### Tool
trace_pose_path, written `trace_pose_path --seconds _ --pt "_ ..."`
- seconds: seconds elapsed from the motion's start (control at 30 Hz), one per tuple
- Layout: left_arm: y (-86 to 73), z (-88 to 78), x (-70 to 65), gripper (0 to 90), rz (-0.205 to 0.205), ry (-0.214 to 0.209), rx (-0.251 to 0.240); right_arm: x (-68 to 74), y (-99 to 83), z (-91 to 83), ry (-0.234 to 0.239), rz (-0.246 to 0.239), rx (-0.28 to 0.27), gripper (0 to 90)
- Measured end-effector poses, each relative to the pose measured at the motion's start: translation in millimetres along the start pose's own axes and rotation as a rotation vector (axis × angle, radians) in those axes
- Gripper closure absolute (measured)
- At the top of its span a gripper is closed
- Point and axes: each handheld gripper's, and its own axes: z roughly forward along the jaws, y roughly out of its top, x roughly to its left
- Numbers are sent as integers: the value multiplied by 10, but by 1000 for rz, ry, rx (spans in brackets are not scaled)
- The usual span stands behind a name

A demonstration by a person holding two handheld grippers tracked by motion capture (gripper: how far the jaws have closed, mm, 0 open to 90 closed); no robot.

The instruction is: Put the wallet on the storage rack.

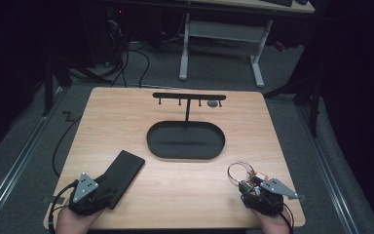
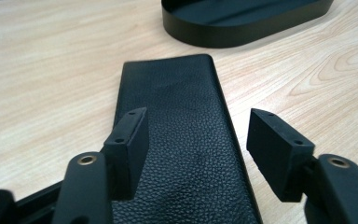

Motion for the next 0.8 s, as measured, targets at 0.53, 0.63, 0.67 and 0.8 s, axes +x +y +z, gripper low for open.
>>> trace_pose_path --seconds 0.53,0.63,0.67,0.8 --pt "1 20 43 317 41 -75 53 46 14 78 25 -29 -21 362" --pt "-2 2 56 306 31 -90 58 55 15 107 38 -34 -5 355" --pt "-2 -2 60 297 25 -93 58 58 11 114 41 -35 6 353" --pt "3 1 47 270 40 -70 65 56 10 109 49 -37 6 345"
